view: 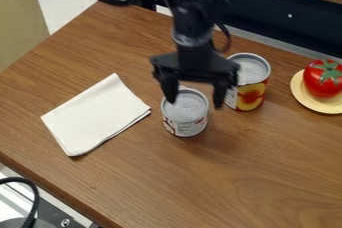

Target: Moved the can from the bottom right to the top right

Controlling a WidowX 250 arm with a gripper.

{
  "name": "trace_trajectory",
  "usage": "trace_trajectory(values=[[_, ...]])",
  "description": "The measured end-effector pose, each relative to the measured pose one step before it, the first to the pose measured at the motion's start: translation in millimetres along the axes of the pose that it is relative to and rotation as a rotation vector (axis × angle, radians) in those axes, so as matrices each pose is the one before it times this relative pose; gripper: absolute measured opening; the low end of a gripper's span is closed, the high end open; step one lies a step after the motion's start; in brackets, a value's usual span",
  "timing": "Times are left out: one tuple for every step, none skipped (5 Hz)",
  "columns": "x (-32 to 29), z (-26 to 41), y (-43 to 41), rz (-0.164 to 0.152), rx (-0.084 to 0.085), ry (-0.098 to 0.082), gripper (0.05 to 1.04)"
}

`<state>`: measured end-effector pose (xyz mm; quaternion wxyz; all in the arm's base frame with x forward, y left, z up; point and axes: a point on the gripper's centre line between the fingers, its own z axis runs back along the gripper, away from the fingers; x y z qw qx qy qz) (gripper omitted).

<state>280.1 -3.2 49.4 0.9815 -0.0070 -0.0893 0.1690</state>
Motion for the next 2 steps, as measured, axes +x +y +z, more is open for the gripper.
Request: trace_trajectory(values=[[29.96, 2.5, 21.9, 0.0824, 0.0298, -0.0385, 0.997], [38.42, -6.8, 26.25, 0.1255, 0.0437, 0.0065, 0.997]])
